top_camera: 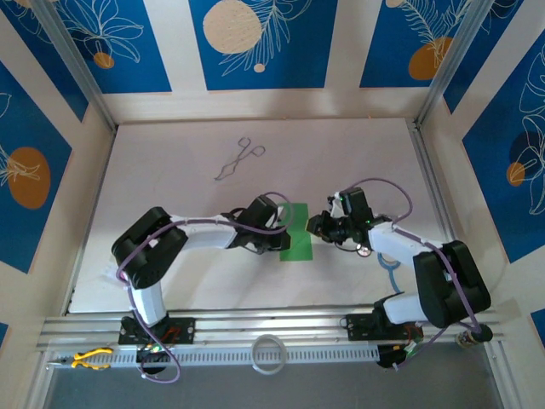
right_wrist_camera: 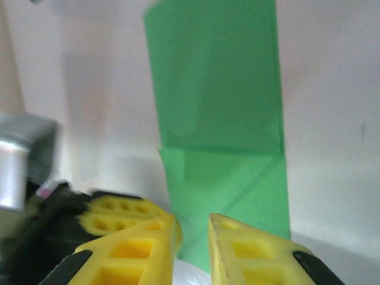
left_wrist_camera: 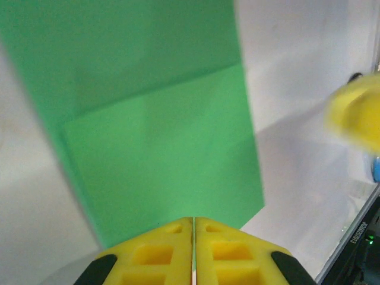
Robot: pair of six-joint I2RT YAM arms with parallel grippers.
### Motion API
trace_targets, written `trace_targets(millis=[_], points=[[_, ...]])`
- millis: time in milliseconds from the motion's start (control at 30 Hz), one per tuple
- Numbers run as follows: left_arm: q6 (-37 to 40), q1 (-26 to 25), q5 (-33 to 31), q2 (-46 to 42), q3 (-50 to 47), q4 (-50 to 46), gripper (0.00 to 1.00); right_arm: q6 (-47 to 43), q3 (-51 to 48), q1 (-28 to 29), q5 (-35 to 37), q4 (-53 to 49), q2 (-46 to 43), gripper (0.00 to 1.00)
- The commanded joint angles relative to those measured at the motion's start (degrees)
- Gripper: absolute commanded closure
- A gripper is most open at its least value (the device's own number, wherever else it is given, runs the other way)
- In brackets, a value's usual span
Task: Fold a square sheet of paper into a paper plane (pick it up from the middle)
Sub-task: Fold the triangle a second time at the center of the table.
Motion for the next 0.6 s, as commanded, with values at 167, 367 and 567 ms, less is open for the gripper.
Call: trace_targets(millis=[167, 367, 567], points=[[8.46, 3.0, 0.73, 3.48, 7.81, -9.47, 0.93, 9.92, -2.73, 9.13, 11.41, -8.43, -4.87, 0.69], [11.25, 3.16, 1.94, 6.36, 9.83, -12.07, 0.95, 13.72, -4.3, 11.28, 12.08, -8.62, -5.23, 0.63], [12.47, 3.24, 0.1, 6.99, 9.11, -13.79, 0.97, 13.59, -3.93, 11.38, 11.6, -7.79, -4.07, 0.63]])
